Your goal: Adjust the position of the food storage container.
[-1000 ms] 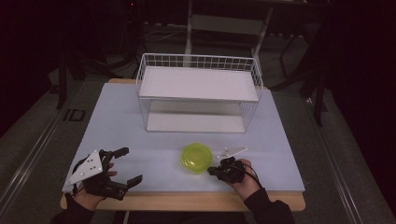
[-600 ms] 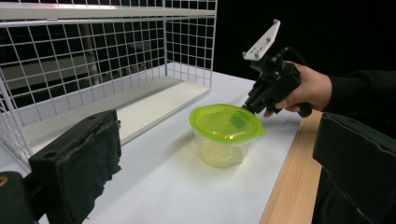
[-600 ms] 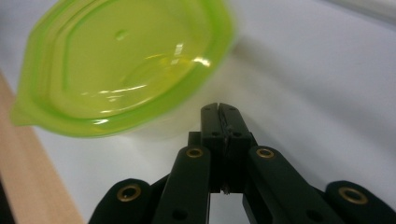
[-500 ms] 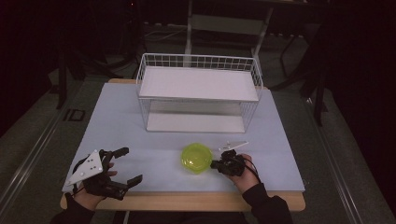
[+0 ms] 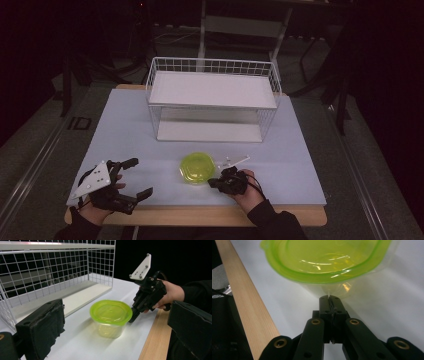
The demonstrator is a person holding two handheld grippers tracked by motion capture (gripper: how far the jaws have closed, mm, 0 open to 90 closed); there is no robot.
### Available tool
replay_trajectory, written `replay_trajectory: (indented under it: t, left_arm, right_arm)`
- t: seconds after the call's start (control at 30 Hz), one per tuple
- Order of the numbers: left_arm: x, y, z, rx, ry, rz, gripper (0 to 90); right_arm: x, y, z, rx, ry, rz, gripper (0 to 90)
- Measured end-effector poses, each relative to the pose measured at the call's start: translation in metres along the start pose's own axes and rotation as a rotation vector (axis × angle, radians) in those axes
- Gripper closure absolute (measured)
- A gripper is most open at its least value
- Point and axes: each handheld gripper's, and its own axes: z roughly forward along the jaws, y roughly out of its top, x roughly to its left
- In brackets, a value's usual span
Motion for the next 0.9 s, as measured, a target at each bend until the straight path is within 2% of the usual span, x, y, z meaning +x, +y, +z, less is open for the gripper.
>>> replay_trajectory:
  t: [0.2, 0.27, 0.33, 0.47, 0.53, 0.7, 0.77, 0.8, 0.9]
  left_arm:
    - [0.000, 0.000, 0.000, 0.001, -0.004, -0.002, 1.7]
    - [0.000, 0.000, 0.000, -0.003, -0.007, -0.008, 1.7]
    - [0.000, 0.000, 0.000, -0.006, -0.008, -0.009, 1.7]
    - [0.000, 0.000, 0.001, 0.001, -0.018, -0.008, 1.7]
    - [-0.001, 0.000, 0.002, 0.007, -0.024, -0.002, 1.7]
    - [-0.003, 0.000, 0.005, 0.020, -0.042, 0.011, 1.7]
    - [-0.004, 0.002, 0.006, 0.019, -0.047, 0.018, 1.7]
    - [-0.005, 0.002, 0.007, 0.016, -0.048, 0.017, 1.7]
    - [-0.006, 0.007, 0.009, 0.024, -0.052, -0.003, 1.7]
  right_arm:
    - [0.011, 0.009, 0.013, 0.000, 0.028, -0.036, 88.6]
    - [0.014, 0.010, 0.013, 0.006, 0.023, -0.050, 88.4]
    - [0.015, 0.009, 0.007, 0.011, 0.005, -0.063, 88.2]
    - [0.012, 0.008, -0.011, -0.015, -0.023, -0.068, 87.1]
    - [0.011, 0.008, -0.021, -0.030, -0.059, -0.086, 83.4]
    - [0.009, 0.007, -0.043, -0.106, -0.098, -0.086, 56.8]
    - [0.008, 0.007, -0.050, -0.139, -0.111, -0.087, 40.3]
    - [0.007, 0.007, -0.053, -0.152, -0.112, -0.084, 32.7]
    - [0.004, 0.008, -0.064, -0.205, -0.088, -0.083, 18.9]
